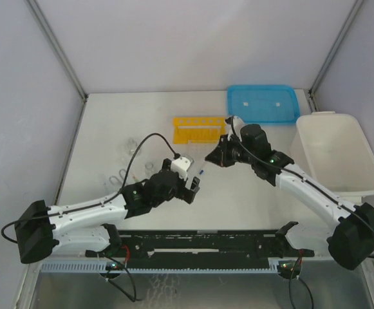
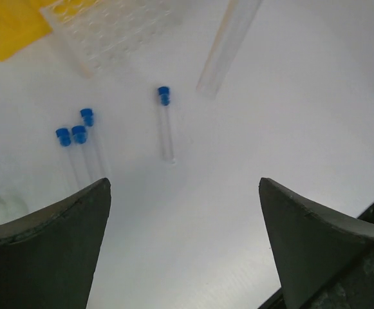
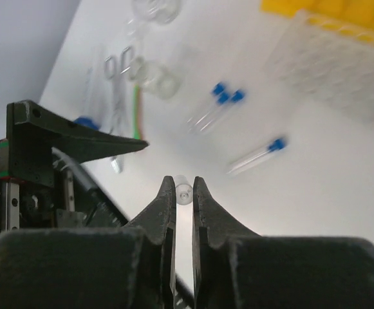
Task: Organize the chemistry lab equipment
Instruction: Insert the test tube into the slot of the test tube rack.
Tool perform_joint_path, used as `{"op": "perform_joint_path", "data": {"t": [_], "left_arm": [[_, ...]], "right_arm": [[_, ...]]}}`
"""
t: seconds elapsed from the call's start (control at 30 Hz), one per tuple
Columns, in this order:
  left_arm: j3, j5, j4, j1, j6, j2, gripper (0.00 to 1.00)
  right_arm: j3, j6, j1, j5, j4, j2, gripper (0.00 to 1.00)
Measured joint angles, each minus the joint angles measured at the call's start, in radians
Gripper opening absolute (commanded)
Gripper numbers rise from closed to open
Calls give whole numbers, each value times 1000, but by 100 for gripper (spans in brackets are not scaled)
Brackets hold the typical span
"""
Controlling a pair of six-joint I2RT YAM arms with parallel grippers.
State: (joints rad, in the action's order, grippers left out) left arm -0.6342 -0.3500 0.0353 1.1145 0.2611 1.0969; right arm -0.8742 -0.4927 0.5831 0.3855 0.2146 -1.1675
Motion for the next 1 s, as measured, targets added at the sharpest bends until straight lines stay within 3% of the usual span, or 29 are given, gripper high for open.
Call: {"op": "perform_joint_path", "data": {"t": [0.1, 0.23, 0.27, 0.3, 0.37, 0.4, 0.43, 0.63, 1.0], "left_arm": [[0, 69, 13, -105, 26, 28, 97], [-1, 156, 20, -205, 43, 32, 60], [-3, 173, 21, -222, 48, 32, 53], [-4, 193, 23, -244, 45, 32, 53], [-9, 216, 34, -270, 43, 32, 71], [-12, 221, 40, -280, 42, 32, 95], [-18, 224, 49, -285, 40, 32, 99], [-48, 225, 84, -288, 38, 19, 100], [-49, 204, 113, -307, 35, 0, 100]], "right_arm": [[-76, 27, -1, -105, 25, -67, 0], [-217, 76, -6, -246, 52, -187, 0], [-251, 89, -7, -275, 51, -217, 0], [-286, 99, -9, -303, 54, -248, 0], [-367, 124, -14, -358, 59, -316, 0], [-416, 139, -18, -387, 61, -358, 0], [-446, 148, -20, -405, 60, -386, 0], [-622, 226, -20, -541, 66, -574, 0], [-642, 322, 3, -680, 68, -685, 0]]}}
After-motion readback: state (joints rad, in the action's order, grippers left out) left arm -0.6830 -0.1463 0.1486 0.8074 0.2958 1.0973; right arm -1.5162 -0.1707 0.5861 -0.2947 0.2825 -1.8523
